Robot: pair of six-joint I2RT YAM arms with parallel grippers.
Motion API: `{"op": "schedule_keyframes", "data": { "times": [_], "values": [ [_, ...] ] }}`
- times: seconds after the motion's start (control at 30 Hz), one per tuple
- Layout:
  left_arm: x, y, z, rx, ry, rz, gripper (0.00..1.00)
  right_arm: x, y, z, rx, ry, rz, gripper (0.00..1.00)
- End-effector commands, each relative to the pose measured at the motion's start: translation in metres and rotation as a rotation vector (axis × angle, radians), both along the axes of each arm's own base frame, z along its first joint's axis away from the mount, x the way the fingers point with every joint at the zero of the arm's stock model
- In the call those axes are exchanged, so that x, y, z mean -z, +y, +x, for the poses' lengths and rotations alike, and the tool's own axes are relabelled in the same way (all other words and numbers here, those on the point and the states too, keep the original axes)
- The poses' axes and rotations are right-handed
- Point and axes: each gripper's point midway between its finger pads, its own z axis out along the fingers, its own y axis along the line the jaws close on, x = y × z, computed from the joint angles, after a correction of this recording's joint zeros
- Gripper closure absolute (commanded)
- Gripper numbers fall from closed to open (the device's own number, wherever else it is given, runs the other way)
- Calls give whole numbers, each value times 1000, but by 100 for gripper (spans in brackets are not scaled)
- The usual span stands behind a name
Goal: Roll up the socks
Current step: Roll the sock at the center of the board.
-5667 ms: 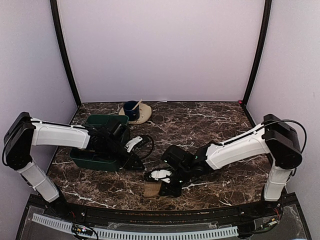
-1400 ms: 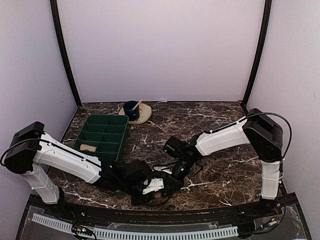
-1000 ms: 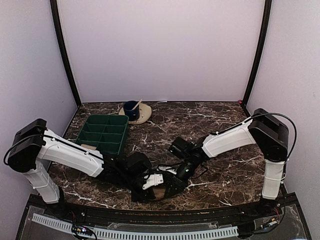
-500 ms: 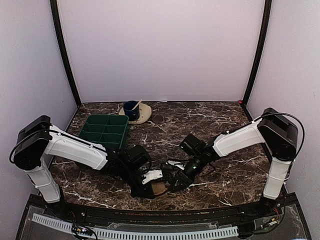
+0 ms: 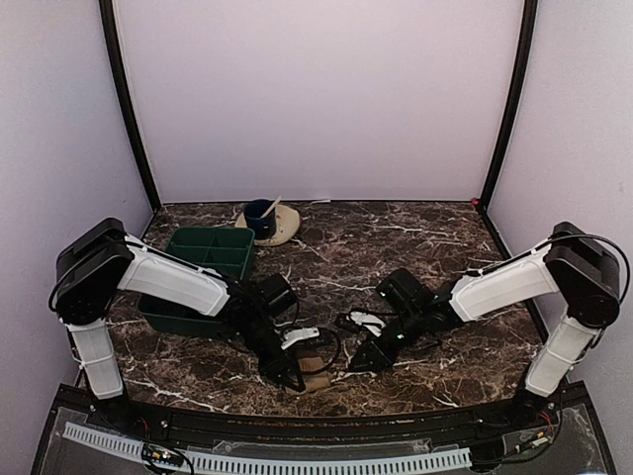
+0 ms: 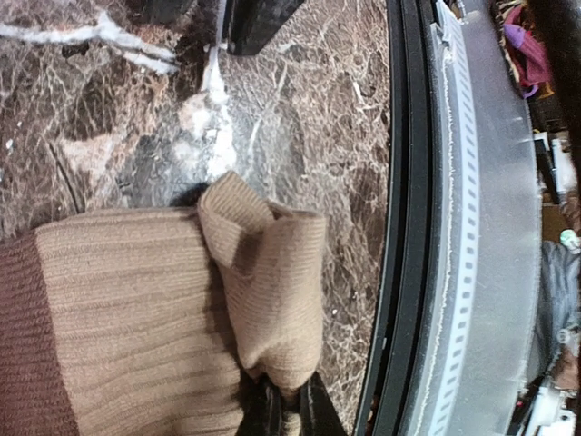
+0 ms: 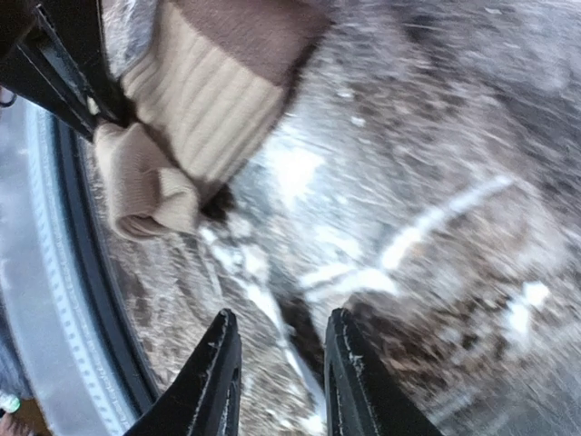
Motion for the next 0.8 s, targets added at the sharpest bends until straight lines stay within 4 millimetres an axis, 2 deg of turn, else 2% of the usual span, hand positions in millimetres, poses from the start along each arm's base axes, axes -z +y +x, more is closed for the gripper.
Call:
{"op": "schedule_keyframes", "data": {
  "times": [0.0,0.1,0.13,0.3,0.47,0.77],
  "values": [
    [0,11,-9,19,136,32,100,-3,-2,12,53,-164,-23,70],
    [1,11,-5,10,180,36,100,-3,-3,10,51,-249,-44,70],
    [1,11,-5,9,193,35,100,-12,-1,10,51,-289,-29,70],
    [1,9,0,-2,246,28,100,-28,3,0,27,-441,-17,70],
    [3,7,4,-8,283,31,100,-38,11,-16,-28,-553,-10,70],
    [9,7,4,-9,343,43,100,-36,37,-45,-174,-679,-59,66]
  ]
}}
